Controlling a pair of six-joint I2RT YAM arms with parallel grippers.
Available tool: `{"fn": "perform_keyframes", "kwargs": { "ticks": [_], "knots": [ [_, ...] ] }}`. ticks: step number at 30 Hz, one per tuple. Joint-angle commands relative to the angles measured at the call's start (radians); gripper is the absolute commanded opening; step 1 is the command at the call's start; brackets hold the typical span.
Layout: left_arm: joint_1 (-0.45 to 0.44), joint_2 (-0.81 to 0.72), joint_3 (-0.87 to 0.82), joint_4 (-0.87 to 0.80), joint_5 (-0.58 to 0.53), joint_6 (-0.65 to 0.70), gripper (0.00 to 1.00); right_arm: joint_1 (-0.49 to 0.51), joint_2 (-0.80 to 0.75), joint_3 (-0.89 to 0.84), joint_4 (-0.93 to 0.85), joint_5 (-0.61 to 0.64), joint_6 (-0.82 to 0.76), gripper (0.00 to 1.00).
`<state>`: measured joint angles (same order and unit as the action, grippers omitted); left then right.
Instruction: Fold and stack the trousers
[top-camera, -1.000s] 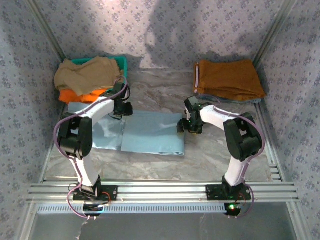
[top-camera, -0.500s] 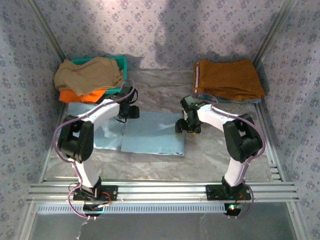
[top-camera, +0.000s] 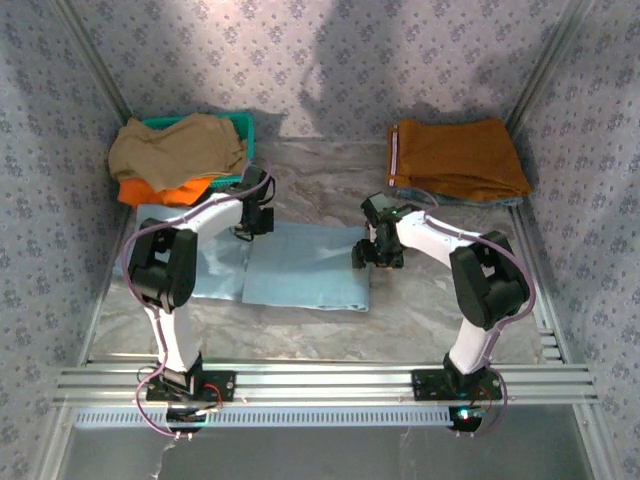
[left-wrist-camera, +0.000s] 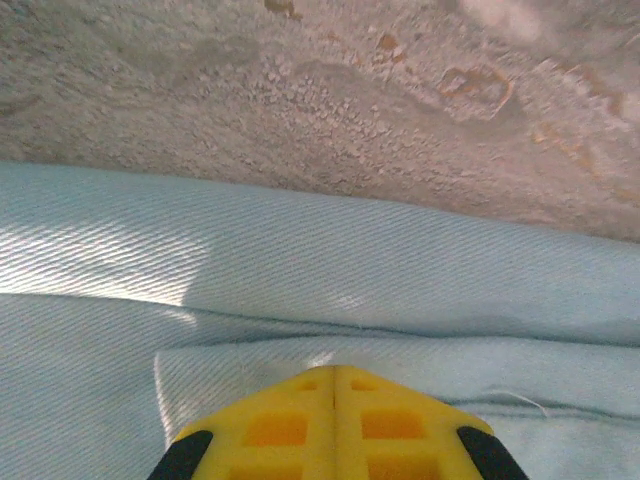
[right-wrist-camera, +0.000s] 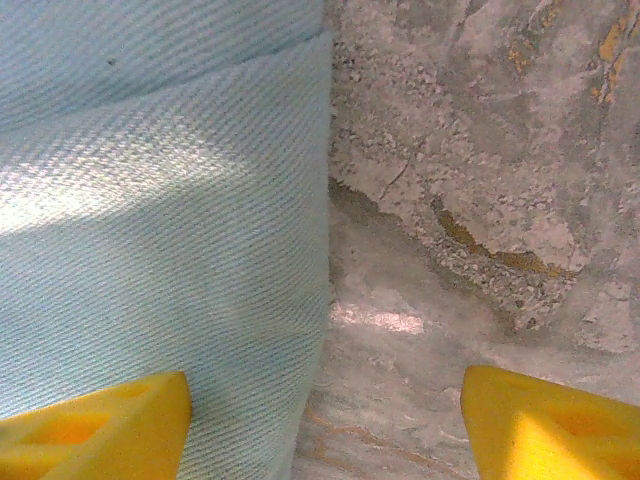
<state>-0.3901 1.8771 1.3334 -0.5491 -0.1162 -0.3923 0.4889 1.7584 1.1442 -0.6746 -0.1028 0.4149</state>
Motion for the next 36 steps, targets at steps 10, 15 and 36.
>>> {"fn": "perform_keyframes", "kwargs": {
  "ticks": [10, 15, 36],
  "knots": [
    [-0.005, -0.055, 0.076, -0.069, 0.003, 0.017, 0.1, 0.004, 0.006, 0.005, 0.001, -0.005, 0.032, 0.73],
    [-0.011, 0.005, 0.054, -0.111, 0.007, 0.011, 0.35, 0.005, 0.004, 0.001, 0.003, 0.0, 0.033, 0.74],
    [-0.043, -0.029, 0.039, -0.124, -0.072, 0.001, 0.0, 0.004, 0.002, -0.013, 0.017, 0.011, 0.049, 0.74]
  ]
}}
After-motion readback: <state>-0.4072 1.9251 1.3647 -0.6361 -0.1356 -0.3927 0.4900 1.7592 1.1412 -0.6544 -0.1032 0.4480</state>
